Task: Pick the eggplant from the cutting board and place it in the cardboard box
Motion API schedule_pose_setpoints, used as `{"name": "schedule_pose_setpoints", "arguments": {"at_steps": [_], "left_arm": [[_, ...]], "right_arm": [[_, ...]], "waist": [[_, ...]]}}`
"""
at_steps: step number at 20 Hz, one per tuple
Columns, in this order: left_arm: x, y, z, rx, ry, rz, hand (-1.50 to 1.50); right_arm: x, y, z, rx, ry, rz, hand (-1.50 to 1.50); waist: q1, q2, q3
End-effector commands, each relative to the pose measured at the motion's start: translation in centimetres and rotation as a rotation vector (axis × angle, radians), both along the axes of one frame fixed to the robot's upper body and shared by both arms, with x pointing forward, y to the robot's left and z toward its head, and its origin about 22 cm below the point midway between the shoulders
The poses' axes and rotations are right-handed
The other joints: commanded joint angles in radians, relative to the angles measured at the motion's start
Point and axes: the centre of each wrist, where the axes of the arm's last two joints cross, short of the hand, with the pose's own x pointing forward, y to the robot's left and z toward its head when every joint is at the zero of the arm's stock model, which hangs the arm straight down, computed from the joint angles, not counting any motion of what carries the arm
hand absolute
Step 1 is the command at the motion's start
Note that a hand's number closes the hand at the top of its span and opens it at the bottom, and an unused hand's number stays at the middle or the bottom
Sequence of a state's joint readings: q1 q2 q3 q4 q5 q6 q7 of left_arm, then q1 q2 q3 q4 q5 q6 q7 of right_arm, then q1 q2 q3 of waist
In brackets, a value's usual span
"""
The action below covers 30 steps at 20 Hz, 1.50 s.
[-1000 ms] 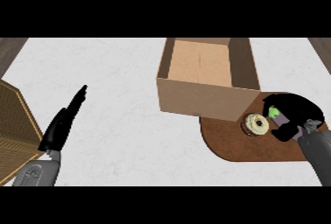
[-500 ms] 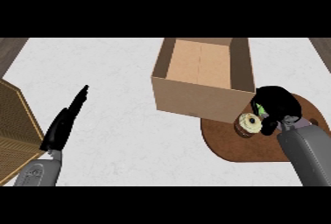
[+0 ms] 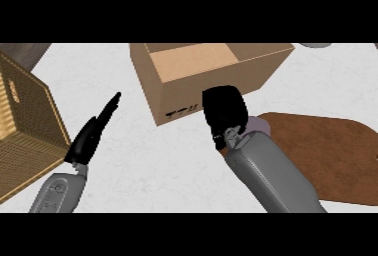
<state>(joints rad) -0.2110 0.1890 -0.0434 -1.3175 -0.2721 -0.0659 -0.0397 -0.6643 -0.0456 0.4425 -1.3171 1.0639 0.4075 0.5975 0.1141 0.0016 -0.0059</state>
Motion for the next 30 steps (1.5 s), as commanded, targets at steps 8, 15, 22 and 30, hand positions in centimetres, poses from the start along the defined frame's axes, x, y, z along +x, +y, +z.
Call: {"name": "schedule_pose_setpoints", "arguments": {"at_steps": [8,15,22,30], "left_arm": [[0.7,-0.5,-0.2,0.007,0.008,0.018,0.00],[-0.2,0.9,-0.8,-0.005,0.037,0.069,0.00],[-0.3,3.4,-0.4,0.015,0.011,0.092,0.00],[-0.7,2.2,-0.4,0.007,0.013,0.115,0.00]], "right_arm": [[1.3,9.4,11.3,0.008,-0.333,-0.224,1.50],[2.1,11.3,15.0,0.009,-0.397,-0.384,1.50],[3.5,11.2,19.3,0.070,-0.465,-0.502,1.50],[8.1,4.6,18.1,0.011,-0.381,-0.579,1.50]], "waist": [[-0.014,0.007,0.002],[-0.057,-0.001,0.004],[-0.094,-0.002,0.004],[-0.111,-0.004,0.006]]}}
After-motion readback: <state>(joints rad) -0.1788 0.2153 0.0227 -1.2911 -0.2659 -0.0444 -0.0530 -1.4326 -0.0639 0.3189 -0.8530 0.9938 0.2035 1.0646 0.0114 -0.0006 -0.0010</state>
